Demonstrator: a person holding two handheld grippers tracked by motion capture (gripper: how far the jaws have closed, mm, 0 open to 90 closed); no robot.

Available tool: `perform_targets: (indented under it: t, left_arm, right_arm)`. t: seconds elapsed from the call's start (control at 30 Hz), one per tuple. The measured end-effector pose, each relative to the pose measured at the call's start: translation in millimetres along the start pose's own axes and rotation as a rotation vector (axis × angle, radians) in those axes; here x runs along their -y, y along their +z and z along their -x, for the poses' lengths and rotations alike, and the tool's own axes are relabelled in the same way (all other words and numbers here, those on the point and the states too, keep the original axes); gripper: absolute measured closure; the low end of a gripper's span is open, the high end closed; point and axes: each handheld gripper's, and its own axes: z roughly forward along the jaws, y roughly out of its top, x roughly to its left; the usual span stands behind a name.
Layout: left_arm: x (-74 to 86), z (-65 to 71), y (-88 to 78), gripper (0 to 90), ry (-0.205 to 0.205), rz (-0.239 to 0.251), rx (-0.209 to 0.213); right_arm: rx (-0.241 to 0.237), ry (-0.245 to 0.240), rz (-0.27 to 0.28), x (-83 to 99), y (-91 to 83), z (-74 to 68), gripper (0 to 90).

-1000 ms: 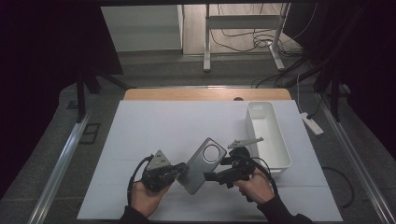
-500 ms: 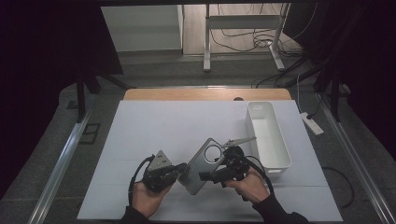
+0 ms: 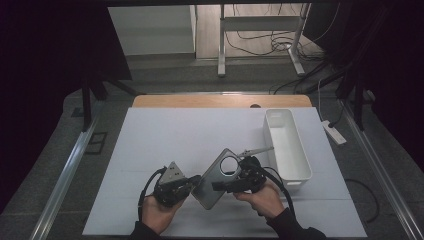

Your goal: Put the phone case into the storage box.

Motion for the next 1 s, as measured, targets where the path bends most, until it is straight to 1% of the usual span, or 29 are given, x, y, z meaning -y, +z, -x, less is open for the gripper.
perform_targets:
  t: [0.03,0.07,0.1,0.3,0.37,0.4,0.43,0.53,0.63,0.67,0.83,0.9,1.0]
  left_arm:
    - [0.0,0.3,-0.1,88.9,0.001,0.001,0.000]
    - [0.0,0.3,-0.1,88.9,0.001,0.001,0.000]
    - [-0.2,0.7,-0.4,88.9,0.002,0.002,-0.001]
    - [-0.3,1.1,-1.1,88.9,0.003,0.007,-0.001]
    - [-0.3,1.3,-1.3,88.9,0.005,0.009,0.000]
    - [-0.3,1.3,-1.3,88.9,0.005,0.009,0.000]
    - [-0.3,1.4,-1.3,88.9,0.006,0.011,-0.001]
    - [-0.2,1.9,-1.8,88.9,0.007,0.015,-0.003]
    - [0.0,2.1,-1.9,88.9,0.010,0.017,-0.004]
    - [0.2,2.1,-1.8,88.9,0.010,0.017,-0.003]
    - [0.6,2.5,-1.7,88.8,0.010,0.019,0.002]
    - [0.9,2.4,-1.5,88.9,0.010,0.019,0.005]
    - [1.2,2.5,-1.3,88.8,0.012,0.019,0.008]
  right_arm:
    - [-0.007,0.008,0.005,0.2,0.2,0.4,29.7]
    - [-0.007,0.008,0.005,0.2,0.2,0.4,29.7]
    - [-0.025,0.025,0.006,0.5,0.5,1.5,36.3]
    - [-0.051,0.051,0.011,1.4,0.4,4.0,52.0]
    - [-0.060,0.056,0.014,1.6,0.2,4.9,55.8]
    - [-0.060,0.056,0.014,1.6,0.2,4.9,55.8]
    - [-0.069,0.061,0.017,1.8,0.2,5.8,59.0]
    - [-0.080,0.070,0.020,2.1,0.0,7.1,64.8]
    - [-0.096,0.084,0.018,2.2,-0.2,8.0,68.4]
    - [-0.103,0.096,0.017,2.1,-0.2,8.3,69.6]
    - [-0.124,0.114,0.028,2.6,-0.8,10.6,72.9]
    - [-0.141,0.125,0.035,2.5,-1.6,11.5,75.3]
    - [-0.145,0.130,0.037,2.5,-2.1,11.6,77.2]
